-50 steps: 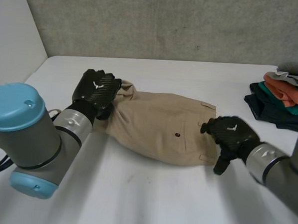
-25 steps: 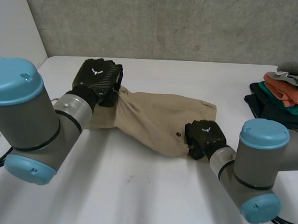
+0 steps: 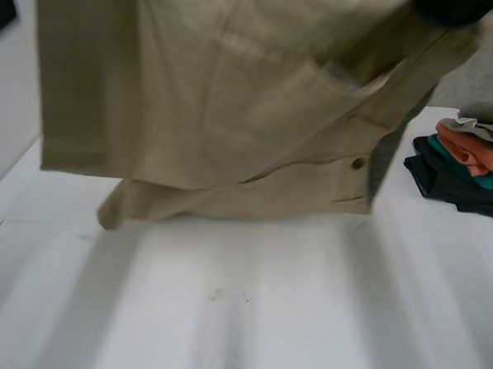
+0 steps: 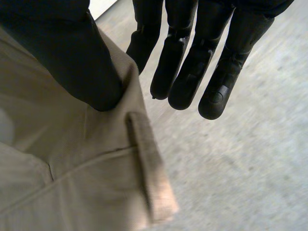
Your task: Fold the laundry.
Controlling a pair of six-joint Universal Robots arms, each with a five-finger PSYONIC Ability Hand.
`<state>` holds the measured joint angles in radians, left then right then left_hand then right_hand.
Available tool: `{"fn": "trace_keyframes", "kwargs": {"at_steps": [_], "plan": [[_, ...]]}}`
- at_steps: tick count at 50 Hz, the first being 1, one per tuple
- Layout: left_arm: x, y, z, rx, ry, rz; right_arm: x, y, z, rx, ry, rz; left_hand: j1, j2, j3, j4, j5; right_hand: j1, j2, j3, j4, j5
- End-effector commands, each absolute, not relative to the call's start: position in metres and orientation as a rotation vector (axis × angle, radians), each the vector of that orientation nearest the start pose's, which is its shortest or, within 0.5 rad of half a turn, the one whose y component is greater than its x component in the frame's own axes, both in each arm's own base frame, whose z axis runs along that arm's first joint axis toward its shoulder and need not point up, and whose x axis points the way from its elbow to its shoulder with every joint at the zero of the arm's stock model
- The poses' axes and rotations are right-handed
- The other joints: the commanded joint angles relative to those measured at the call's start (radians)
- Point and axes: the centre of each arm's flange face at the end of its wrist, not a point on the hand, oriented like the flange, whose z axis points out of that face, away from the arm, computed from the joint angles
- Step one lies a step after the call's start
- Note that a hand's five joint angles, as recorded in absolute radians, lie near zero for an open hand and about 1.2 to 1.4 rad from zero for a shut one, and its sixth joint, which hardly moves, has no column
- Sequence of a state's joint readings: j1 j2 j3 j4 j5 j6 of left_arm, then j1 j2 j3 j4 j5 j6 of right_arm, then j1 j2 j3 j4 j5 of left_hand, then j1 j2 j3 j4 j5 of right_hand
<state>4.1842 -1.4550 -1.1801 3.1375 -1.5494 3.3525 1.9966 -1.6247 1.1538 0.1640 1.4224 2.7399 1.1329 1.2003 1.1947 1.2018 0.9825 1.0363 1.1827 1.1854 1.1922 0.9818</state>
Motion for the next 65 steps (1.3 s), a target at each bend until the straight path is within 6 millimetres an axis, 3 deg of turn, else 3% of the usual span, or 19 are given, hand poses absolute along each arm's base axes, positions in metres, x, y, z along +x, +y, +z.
{"fn": "trace_keyframes", "kwargs": {"at_steps": [1, 6, 10, 12, 19, 24, 26, 27, 28, 30, 33, 40, 46, 48, 52, 55, 56, 59, 65], "plan": [[-0.247, -0.160, 0.488, 0.641, 1.554, -2.991, 0.233, -0.196, 0.470, -0.860, 1.507, -2.524, 0.263, 0.196, 0.202, 0.194, 0.239, 0.360, 0.214, 0.211, 0.204, 0.240], [-0.265, -0.195, 0.456, 0.691, 1.700, -2.880, 0.245, -0.236, 0.431, -0.894, 1.670, -2.399, 0.263, 0.196, 0.202, 0.194, 0.239, 0.360, 0.214, 0.211, 0.204, 0.240], [-0.282, -0.239, 0.423, 0.711, 1.788, -2.787, 0.259, -0.268, 0.390, -0.926, 1.792, -2.275, 0.263, 0.196, 0.202, 0.194, 0.239, 0.360, 0.214, 0.211, 0.204, 0.240], [-0.290, -0.274, 0.405, 0.689, 1.791, -2.766, 0.267, -0.282, 0.374, -0.934, 1.816, -2.251, 0.263, 0.196, 0.202, 0.194, 0.239, 0.360, 0.214, 0.211, 0.204, 0.240], [-0.321, -0.367, 0.356, 0.653, 1.668, -2.833, 0.297, -0.352, 0.333, -0.778, 1.757, -2.465, 0.263, 0.196, 0.202, 0.194, 0.239, 0.360, 0.214, 0.211, 0.204, 0.240], [-0.342, -0.412, 0.327, 0.639, 1.500, -2.941, 0.325, -0.392, 0.301, -0.679, 1.469, -2.675, 0.263, 0.196, 0.202, 0.194, 0.239, 0.360, 0.214, 0.211, 0.204, 0.240], [-0.349, -0.424, 0.314, 0.656, 1.429, -2.983, 0.335, -0.402, 0.279, -0.699, 1.403, -2.727, -0.609, -0.676, -0.671, -0.678, -0.633, -0.732, -0.879, -0.881, -0.888, -0.852], [-0.349, -0.427, 0.312, 0.656, 1.410, -2.993, 0.337, -0.404, 0.273, -0.725, 1.414, -2.727, -0.948, -1.016, -1.010, -1.017, -0.972, -0.862, -1.008, -1.011, -1.018, -0.982], [-0.351, -0.430, 0.308, 0.658, 1.383, -3.008, 0.341, -0.406, 0.263, -0.792, 1.454, -2.702, -0.856, -0.923, -0.918, -0.925, -0.880, -0.862, -1.008, -1.011, -1.018, -0.982], [-0.351, -0.431, 0.308, 0.652, 1.371, -3.015, 0.342, -0.407, 0.254, -0.840, 1.530, -2.647, -0.958, -1.026, -1.020, -1.027, -0.982, -0.862, -1.008, -1.011, -1.018, -0.982], [-0.350, -0.426, 0.300, 0.661, 1.444, -2.979, 0.341, -0.398, 0.247, -0.892, 1.667, -2.532, -0.958, -1.026, -1.020, -1.027, -0.982, -0.862, -1.008, -1.011, -1.018, -0.982], [-0.332, -0.396, 0.309, 0.673, 1.579, -2.896, 0.315, -0.370, 0.273, -0.890, 1.788, -2.494, -0.958, -1.026, -1.020, -1.027, -0.982, -0.862, -1.008, -1.011, -1.018, -0.982], [-0.316, -0.341, 0.296, 0.755, 1.855, -2.711, 0.288, -0.337, 0.276, -1.030, 1.899, -2.364, -0.958, -1.026, -1.020, -1.027, -0.982, -0.862, -1.008, -1.011, -1.018, -0.982], [-0.311, -0.323, 0.293, 0.786, 1.945, -2.641, 0.269, -0.332, 0.266, -1.122, 1.994, -2.240, -0.943, -1.010, -1.005, -1.012, -0.967, -0.862, -1.008, -1.011, -1.018, -0.982], [-0.302, -0.259, 0.260, 0.945, 2.270, -2.349, 0.245, -0.320, 0.235, -1.266, 2.129, -1.944, -0.773, -0.841, -0.835, -0.842, -0.798, -0.862, -1.008, -1.011, -1.018, -0.982], [-0.301, -0.225, 0.239, 1.047, 2.424, -2.175, 0.233, -0.314, 0.219, -1.312, 2.174, -1.811, -0.659, -0.726, -0.720, -0.728, -0.683, -0.862, -1.008, -1.011, -1.018, -0.982], [-0.299, -0.204, 0.225, 1.105, 2.516, -2.062, 0.226, -0.312, 0.210, -1.336, 2.180, -1.753, -0.527, -0.595, -0.589, -0.596, -0.551, -0.797, -0.943, -0.946, -0.953, -0.917], [-0.296, -0.171, 0.201, 1.171, 2.662, -1.888, 0.216, -0.308, 0.196, -1.391, 2.173, -1.685, -0.359, -0.427, -0.421, -0.428, -0.384, -0.624, -0.770, -0.773, -0.779, -0.744], [-0.294, -0.147, 0.177, 1.172, 2.822, -1.735, 0.214, -0.306, 0.168, -1.509, 2.086, -1.606, -0.232, -0.300, -0.294, -0.301, -0.256, -0.526, -0.672, -0.675, -0.682, -0.646]]}}
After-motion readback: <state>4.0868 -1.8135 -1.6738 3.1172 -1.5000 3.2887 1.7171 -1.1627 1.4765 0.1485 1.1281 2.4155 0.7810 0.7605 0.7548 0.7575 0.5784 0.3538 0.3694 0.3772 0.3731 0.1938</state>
